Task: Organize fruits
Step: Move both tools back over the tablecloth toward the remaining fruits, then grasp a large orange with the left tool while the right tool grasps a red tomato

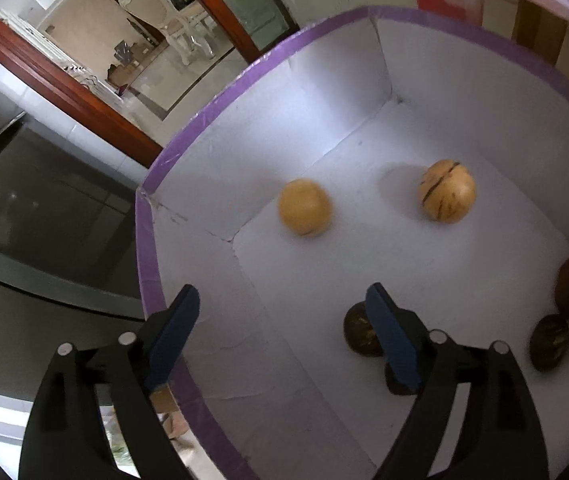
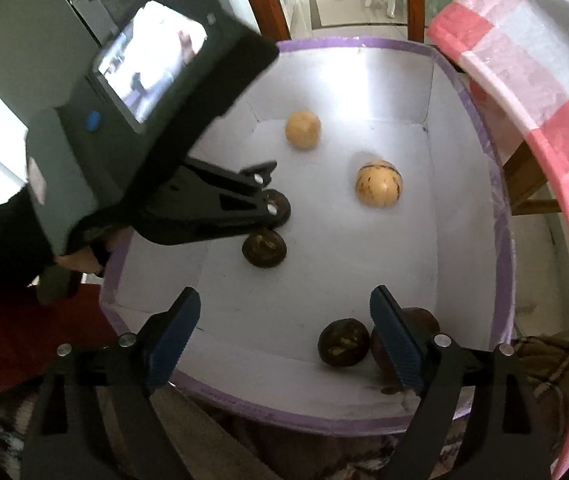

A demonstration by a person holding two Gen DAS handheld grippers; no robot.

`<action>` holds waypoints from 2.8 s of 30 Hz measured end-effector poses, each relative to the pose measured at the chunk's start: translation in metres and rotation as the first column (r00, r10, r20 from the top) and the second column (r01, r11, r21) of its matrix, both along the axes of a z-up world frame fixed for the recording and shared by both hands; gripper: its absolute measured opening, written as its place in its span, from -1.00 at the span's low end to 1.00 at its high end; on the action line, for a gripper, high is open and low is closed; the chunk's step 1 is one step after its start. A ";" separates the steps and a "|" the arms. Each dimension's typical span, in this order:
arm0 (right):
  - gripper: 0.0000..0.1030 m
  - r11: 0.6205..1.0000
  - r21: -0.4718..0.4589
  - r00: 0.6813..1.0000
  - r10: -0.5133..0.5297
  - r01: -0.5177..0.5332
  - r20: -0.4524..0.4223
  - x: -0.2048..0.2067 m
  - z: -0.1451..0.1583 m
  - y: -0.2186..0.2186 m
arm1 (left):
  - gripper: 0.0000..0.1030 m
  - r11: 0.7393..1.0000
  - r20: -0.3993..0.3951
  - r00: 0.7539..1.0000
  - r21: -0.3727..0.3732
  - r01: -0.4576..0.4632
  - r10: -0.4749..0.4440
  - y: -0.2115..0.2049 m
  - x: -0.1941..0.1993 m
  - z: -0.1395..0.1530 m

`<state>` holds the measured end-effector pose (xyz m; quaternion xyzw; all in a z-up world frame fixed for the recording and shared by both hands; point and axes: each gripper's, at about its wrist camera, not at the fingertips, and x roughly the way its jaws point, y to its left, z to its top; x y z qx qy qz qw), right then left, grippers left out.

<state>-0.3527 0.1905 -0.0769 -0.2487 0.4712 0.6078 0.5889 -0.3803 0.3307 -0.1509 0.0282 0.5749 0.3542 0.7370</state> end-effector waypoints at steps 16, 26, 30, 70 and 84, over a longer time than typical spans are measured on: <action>0.69 0.926 0.355 0.976 -0.181 0.129 0.118 0.030 0.083 -0.056 | 0.81 0.993 -0.017 0.995 -0.070 -0.100 0.099 0.016 0.011 0.008; 0.69 0.719 0.572 0.903 -0.417 0.395 -0.101 0.100 0.195 -0.133 | 0.81 0.998 0.401 0.914 -0.044 -0.038 0.053 -0.010 0.088 0.143; 0.69 0.647 0.564 0.830 -0.542 0.513 -0.134 0.136 0.231 -0.171 | 0.93 0.997 0.567 0.821 0.000 0.073 -0.060 -0.051 0.135 0.208; 0.40 0.136 0.123 0.106 -0.968 0.983 0.226 0.502 0.097 -0.411 | 0.96 0.573 0.794 0.574 -0.379 0.726 -0.202 -0.285 0.493 0.184; -0.33 0.217 0.167 0.176 -0.957 0.962 0.229 0.540 0.100 -0.396 | 0.96 0.504 0.707 0.565 -0.333 0.797 -0.426 -0.343 0.511 0.177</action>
